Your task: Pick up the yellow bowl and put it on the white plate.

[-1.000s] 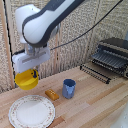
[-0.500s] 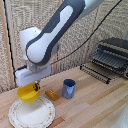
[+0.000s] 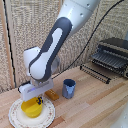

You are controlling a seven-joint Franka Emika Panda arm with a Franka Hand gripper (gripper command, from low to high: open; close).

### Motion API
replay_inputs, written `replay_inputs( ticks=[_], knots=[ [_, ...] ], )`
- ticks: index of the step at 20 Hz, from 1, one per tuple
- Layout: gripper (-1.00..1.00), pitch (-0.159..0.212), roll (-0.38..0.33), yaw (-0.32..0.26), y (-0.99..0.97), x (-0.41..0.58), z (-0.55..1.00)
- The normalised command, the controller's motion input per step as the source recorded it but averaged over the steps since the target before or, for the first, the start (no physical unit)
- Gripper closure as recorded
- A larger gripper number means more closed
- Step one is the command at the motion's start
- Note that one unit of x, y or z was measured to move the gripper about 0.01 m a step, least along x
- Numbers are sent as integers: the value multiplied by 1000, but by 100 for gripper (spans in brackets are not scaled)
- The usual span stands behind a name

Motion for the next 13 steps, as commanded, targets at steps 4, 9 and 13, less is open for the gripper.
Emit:
replay_inputs(
  ticks=[4, 9, 13],
  knots=[
    [-100, -37, -9, 56, 0, 0, -164],
    [-100, 3, 12, 18, -43, 105, 334],
    [-100, 37, 3, 0, -81, 183, 891]
  ],
)
